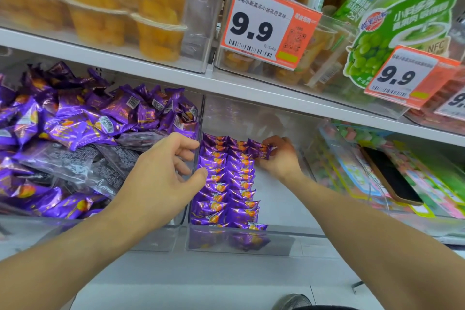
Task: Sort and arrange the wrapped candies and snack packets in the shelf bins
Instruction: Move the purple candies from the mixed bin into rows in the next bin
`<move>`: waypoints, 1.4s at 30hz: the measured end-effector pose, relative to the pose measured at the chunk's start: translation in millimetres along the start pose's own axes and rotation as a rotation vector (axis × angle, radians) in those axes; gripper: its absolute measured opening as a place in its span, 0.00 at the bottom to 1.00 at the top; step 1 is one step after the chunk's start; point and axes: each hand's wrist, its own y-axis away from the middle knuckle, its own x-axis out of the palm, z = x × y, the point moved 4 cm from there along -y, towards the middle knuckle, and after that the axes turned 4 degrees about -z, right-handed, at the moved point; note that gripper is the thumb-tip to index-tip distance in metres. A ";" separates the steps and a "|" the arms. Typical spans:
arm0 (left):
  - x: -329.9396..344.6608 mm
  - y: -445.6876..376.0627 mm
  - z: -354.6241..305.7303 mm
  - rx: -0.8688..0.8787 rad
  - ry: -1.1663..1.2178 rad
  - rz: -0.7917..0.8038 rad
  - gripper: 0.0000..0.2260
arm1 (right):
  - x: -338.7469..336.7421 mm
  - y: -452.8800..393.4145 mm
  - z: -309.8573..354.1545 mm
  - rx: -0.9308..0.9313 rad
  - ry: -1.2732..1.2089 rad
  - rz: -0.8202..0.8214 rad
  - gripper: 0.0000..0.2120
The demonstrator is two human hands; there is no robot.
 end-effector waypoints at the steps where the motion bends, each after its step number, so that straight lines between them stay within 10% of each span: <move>1: 0.0 0.2 -0.1 0.002 -0.001 0.002 0.16 | 0.6 -0.1 0.3 -0.003 0.010 0.002 0.19; 8: -3.7 0.5 -0.8 0.014 -0.009 0.036 0.17 | -9.6 -0.8 4.3 0.086 0.134 0.054 0.33; 14: -38.2 -13.6 3.3 0.038 -0.041 -0.091 0.10 | -45.3 26.1 83.6 -0.030 -0.088 -0.035 0.06; 22: -103.9 -53.5 52.3 0.183 -0.706 -0.071 0.26 | -30.1 92.6 250.0 -0.469 -0.388 0.294 0.05; 32: -153.0 -41.7 48.9 0.101 -0.209 -0.393 0.04 | 66.4 21.4 308.8 -0.325 -0.130 0.223 0.16; 42: -166.0 -28.9 73.4 -0.293 0.255 -0.277 0.10 | 77.5 23.6 316.6 -0.380 0.044 0.383 0.26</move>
